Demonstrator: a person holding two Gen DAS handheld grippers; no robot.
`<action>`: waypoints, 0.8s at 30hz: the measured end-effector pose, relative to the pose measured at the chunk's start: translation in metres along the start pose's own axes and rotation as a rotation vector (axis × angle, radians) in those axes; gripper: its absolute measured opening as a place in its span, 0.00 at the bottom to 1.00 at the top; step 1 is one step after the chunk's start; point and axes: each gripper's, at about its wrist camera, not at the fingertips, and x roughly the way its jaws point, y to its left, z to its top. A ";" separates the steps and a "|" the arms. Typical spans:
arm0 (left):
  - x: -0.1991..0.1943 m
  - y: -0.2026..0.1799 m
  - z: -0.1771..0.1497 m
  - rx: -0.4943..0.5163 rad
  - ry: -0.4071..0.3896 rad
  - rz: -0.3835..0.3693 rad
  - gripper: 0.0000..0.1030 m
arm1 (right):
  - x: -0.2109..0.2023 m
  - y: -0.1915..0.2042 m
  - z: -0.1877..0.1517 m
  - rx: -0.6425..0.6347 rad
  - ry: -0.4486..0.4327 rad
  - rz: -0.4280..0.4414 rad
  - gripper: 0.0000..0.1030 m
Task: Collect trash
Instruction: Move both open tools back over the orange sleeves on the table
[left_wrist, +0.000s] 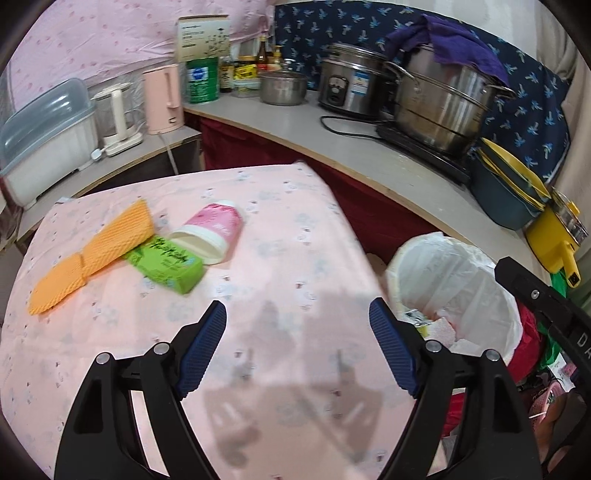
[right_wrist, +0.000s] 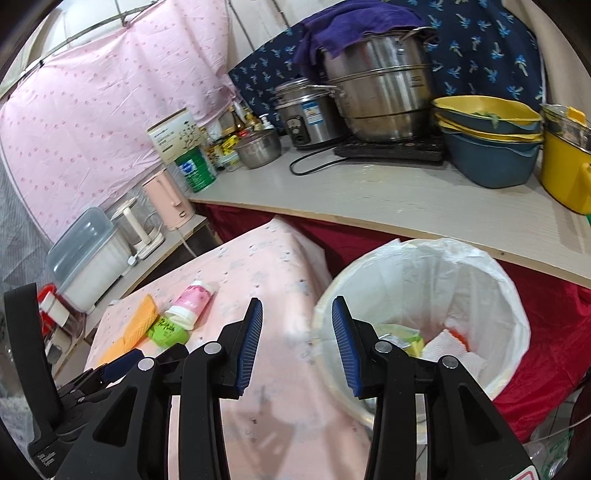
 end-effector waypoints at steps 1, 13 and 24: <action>-0.001 0.009 0.000 -0.012 -0.001 0.010 0.74 | 0.002 0.007 -0.001 -0.010 0.005 0.007 0.37; -0.014 0.114 -0.006 -0.154 -0.012 0.116 0.74 | 0.034 0.095 -0.020 -0.123 0.075 0.092 0.37; -0.018 0.219 -0.021 -0.289 0.006 0.234 0.74 | 0.078 0.174 -0.044 -0.219 0.156 0.167 0.37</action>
